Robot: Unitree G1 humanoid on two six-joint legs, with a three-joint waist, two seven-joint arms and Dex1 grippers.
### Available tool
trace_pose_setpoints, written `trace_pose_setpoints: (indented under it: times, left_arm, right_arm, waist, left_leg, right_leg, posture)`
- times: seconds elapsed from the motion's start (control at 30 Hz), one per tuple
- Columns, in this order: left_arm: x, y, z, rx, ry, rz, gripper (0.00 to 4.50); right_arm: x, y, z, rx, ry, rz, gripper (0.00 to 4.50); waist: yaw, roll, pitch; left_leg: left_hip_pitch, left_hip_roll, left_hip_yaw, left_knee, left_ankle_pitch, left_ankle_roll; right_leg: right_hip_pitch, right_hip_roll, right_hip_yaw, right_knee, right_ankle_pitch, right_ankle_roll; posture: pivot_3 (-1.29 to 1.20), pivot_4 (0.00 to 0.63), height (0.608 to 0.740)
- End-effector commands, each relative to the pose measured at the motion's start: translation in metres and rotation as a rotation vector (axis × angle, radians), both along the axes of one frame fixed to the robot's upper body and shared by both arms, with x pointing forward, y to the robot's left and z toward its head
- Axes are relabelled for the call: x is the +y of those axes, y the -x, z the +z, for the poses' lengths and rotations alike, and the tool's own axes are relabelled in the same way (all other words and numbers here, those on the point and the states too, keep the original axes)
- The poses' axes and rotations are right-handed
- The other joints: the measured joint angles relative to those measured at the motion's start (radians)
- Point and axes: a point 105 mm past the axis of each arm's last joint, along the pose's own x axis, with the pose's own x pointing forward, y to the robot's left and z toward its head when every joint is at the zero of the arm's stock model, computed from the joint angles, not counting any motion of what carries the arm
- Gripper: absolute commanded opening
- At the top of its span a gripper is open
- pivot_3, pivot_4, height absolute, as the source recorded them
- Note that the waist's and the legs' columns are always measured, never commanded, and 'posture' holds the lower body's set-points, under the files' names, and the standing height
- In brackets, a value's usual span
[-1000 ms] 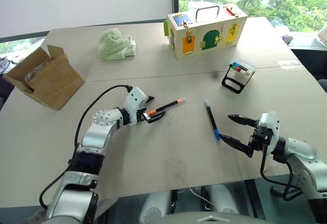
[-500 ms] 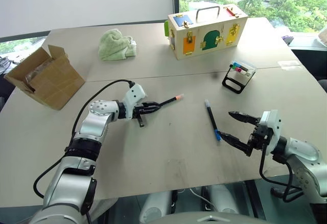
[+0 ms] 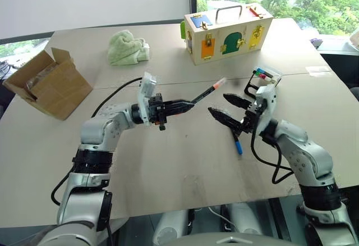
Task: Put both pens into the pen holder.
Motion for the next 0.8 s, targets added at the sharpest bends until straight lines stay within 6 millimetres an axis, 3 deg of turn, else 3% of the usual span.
trace_pose_setpoints:
  times: [0.03, 0.1, 0.17, 0.2, 0.23, 0.33, 0.4, 0.43, 0.5, 0.53, 0.6, 0.67, 0.8]
  left_arm:
    - [-0.006, 0.004, 0.011, -0.015, 0.039, -0.015, 0.12]
    - [-0.009, 0.001, 0.007, -0.035, 0.007, -0.003, 0.04]
    - [-0.009, -0.002, 0.006, -0.046, -0.003, 0.004, 0.00]
    - [-0.009, -0.004, 0.007, -0.050, 0.001, 0.010, 0.00]
    - [-0.010, -0.006, 0.009, -0.053, 0.007, 0.014, 0.00]
    - [-0.014, -0.012, 0.009, -0.075, -0.006, 0.034, 0.00]
    - [-0.015, -0.015, 0.010, -0.080, 0.001, 0.035, 0.00]
    - [-0.017, -0.018, 0.012, -0.086, 0.011, 0.044, 0.00]
    - [-0.019, -0.022, 0.015, -0.104, 0.035, 0.065, 0.00]
    - [-0.020, -0.024, 0.016, -0.114, 0.045, 0.073, 0.77]
    - [-0.022, -0.024, 0.015, -0.129, 0.015, 0.083, 1.33]
    - [-0.025, -0.021, 0.027, -0.136, 0.013, 0.066, 2.21]
    - [-0.027, -0.019, 0.052, -0.281, -0.090, 0.096, 2.21]
  right_arm:
    - [0.006, -0.006, 0.032, 0.018, -0.182, 0.035, 4.50]
    - [0.005, -0.011, 0.049, 0.019, -0.283, 0.033, 4.24]
    - [0.004, -0.013, 0.058, 0.026, -0.330, 0.037, 3.63]
    - [0.005, -0.012, 0.058, 0.022, -0.324, 0.044, 3.09]
    - [0.007, -0.011, 0.058, 0.019, -0.313, 0.051, 2.92]
    - [0.011, -0.009, 0.059, 0.009, -0.307, 0.065, 1.23]
    - [0.013, -0.008, 0.060, 0.007, -0.308, 0.066, 0.37]
    - [0.012, -0.009, 0.061, 0.004, -0.310, 0.062, 0.17]
    - [0.011, -0.010, 0.063, -0.009, -0.306, 0.046, 0.17]
    - [0.009, -0.011, 0.065, -0.020, -0.298, 0.036, 0.16]
    - [0.005, -0.015, 0.067, -0.084, -0.225, -0.005, 0.16]
    - [-0.002, -0.014, 0.070, -0.183, -0.098, -0.012, 0.16]
    - [-0.036, -0.018, 0.099, -0.402, 0.085, -0.089, 0.16]
  waist:
    - [-0.004, 0.000, 0.000]
    - [-0.006, 0.000, 0.000]
    - [-0.009, 0.000, 0.000]
    - [-0.008, 0.000, 0.000]
    - [-0.007, 0.000, 0.000]
    - [-0.011, 0.000, 0.000]
    - [-0.018, 0.000, 0.000]
    - [-0.021, 0.000, 0.000]
    - [-0.024, 0.000, 0.000]
    - [-0.024, 0.000, 0.000]
    - [-0.026, 0.000, 0.000]
    - [-0.026, 0.000, 0.001]
    - [-0.023, -0.001, 0.003]
  left_leg:
    - [0.000, 0.000, 0.000, 0.000, 0.000, 0.000]
    - [0.000, 0.000, 0.000, 0.000, 0.000, 0.000]
    - [0.000, 0.000, 0.000, 0.000, 0.001, -0.001]
    - [0.001, 0.000, 0.000, 0.000, 0.001, -0.001]
    - [0.001, 0.000, -0.001, 0.000, 0.001, -0.001]
    - [0.001, -0.001, 0.000, 0.000, 0.001, -0.001]
    - [0.001, -0.001, 0.000, -0.001, 0.001, -0.001]
    - [0.001, -0.001, 0.000, -0.001, 0.001, -0.001]
    - [0.001, -0.001, 0.000, -0.001, 0.001, -0.001]
    - [0.001, -0.001, 0.000, -0.001, 0.001, -0.001]
    - [0.001, -0.001, 0.000, -0.001, 0.001, -0.001]
    - [0.001, -0.001, 0.001, -0.001, 0.001, -0.001]
    - [-0.001, -0.001, 0.001, -0.001, 0.001, -0.001]
  right_leg:
    - [0.000, 0.000, 0.000, 0.000, 0.000, 0.000]
    - [-0.001, 0.001, 0.000, 0.001, 0.000, 0.000]
    - [-0.001, 0.001, 0.000, 0.002, 0.000, 0.000]
    - [-0.001, 0.001, 0.000, 0.002, 0.000, 0.000]
    - [-0.001, 0.001, -0.001, 0.002, 0.000, 0.000]
    - [-0.001, 0.000, 0.000, 0.002, 0.000, 0.000]
    - [-0.001, 0.001, 0.000, 0.002, 0.000, 0.000]
    - [-0.001, 0.001, 0.000, 0.002, 0.000, 0.000]
    - [-0.001, 0.001, 0.001, 0.002, 0.000, 0.000]
    - [-0.001, 0.001, 0.000, 0.002, 0.000, 0.000]
    - [-0.001, 0.001, 0.000, 0.002, 0.000, 0.000]
    - [-0.002, 0.001, 0.001, 0.002, 0.000, 0.000]
    - [-0.002, 0.001, 0.000, 0.002, 0.000, 0.000]
  posture:
    - [0.00, 0.150, 0.740]
    - [0.00, 0.150, 0.740]
    - [0.00, 0.150, 0.740]
    - [0.00, 0.150, 0.740]
    - [0.00, 0.150, 0.740]
    - [0.00, 0.150, 0.740]
    - [0.00, 0.150, 0.740]
    - [0.00, 0.150, 0.740]
    - [0.00, 0.150, 0.740]
    - [0.00, 0.150, 0.740]
    - [0.00, 0.150, 0.740]
    - [0.00, 0.150, 0.740]
    - [0.00, 0.150, 0.740]
